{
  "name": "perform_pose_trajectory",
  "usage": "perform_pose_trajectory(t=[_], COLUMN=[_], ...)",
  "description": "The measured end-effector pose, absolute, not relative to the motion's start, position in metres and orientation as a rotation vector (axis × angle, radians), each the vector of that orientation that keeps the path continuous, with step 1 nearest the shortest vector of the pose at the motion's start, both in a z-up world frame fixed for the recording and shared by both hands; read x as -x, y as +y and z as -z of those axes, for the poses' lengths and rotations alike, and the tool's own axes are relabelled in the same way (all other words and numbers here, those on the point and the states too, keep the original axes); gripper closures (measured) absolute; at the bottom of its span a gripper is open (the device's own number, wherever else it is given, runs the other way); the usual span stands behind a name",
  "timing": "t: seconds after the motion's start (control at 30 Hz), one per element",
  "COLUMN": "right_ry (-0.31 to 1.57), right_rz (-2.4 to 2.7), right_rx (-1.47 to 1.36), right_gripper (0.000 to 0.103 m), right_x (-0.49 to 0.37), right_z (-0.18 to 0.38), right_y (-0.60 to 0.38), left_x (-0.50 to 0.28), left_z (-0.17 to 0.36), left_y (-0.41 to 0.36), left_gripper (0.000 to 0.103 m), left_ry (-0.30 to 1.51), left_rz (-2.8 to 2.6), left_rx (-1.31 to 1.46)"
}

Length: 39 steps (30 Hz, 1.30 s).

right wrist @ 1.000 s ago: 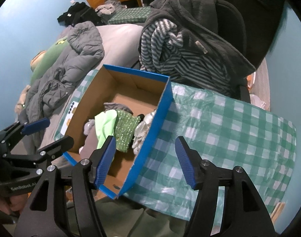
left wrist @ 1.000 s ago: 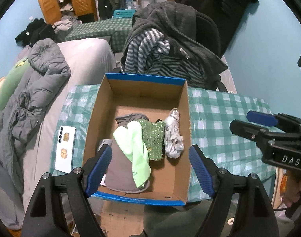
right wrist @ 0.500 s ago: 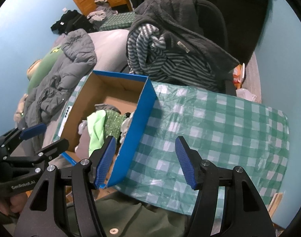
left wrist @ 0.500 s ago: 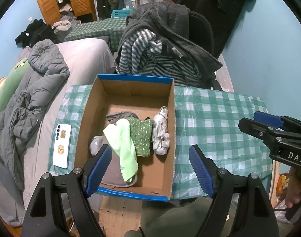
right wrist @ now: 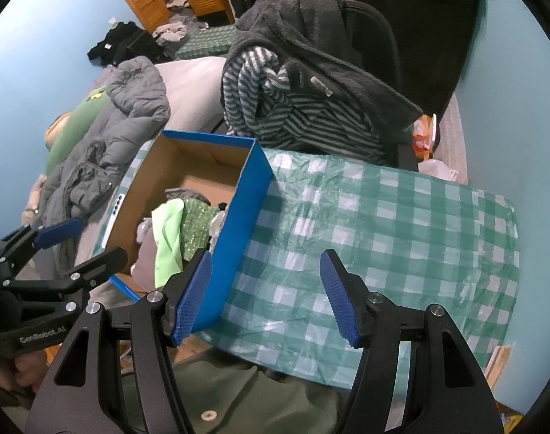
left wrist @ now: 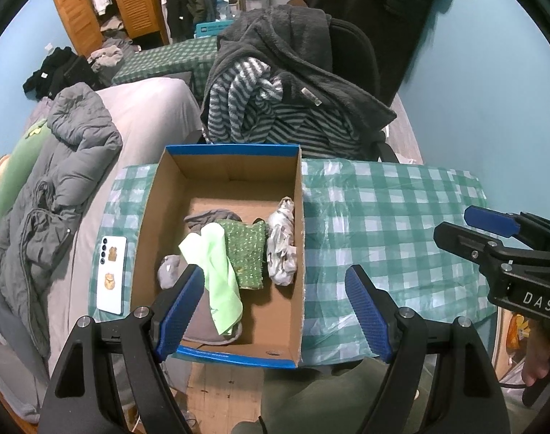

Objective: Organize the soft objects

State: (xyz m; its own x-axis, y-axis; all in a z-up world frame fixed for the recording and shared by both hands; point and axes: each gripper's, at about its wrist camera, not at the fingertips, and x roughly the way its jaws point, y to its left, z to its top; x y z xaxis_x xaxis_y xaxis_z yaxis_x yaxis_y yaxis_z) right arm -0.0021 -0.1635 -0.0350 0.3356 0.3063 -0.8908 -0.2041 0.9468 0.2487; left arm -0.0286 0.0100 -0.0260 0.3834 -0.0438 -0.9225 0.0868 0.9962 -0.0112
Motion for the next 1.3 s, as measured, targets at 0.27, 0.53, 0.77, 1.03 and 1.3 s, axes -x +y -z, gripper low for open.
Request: perform_pose_trajectory(t=[0.27,0.53,0.77,1.03,1.3], right_ry=[1.180,1.182,1.181,1.182,1.183], right_rz=[-0.324,-0.322,-0.321,-0.322,-0.322], right_rx=[-0.079,-0.079,-0.078,-0.078,-0.078], right_gripper=[0.040,0.040,0.040,0.040,0.040], right_x=[0.003,0.002,0.002,0.002,0.002], right_z=[0.033,0.032,0.032,0.032,0.032], right_y=[-0.166,-0.169,-0.168,-0.168,-0.168], left_x=[0.025,0.022,0.022,0.022,0.022], left_z=[0.027,0.029,0.029,0.028,0.028], left_y=[0.005,-0.001,-0.002,-0.003,-0.004], left_gripper=[0.022,0.022,0.022,0.022,0.022], left_ry=[1.174,1.180,1.178,1.176,1.177], left_rz=[0.086,0.089,0.088,0.084,0.085], left_rx=[-0.025,-0.018,-0.015,-0.022,-0.021])
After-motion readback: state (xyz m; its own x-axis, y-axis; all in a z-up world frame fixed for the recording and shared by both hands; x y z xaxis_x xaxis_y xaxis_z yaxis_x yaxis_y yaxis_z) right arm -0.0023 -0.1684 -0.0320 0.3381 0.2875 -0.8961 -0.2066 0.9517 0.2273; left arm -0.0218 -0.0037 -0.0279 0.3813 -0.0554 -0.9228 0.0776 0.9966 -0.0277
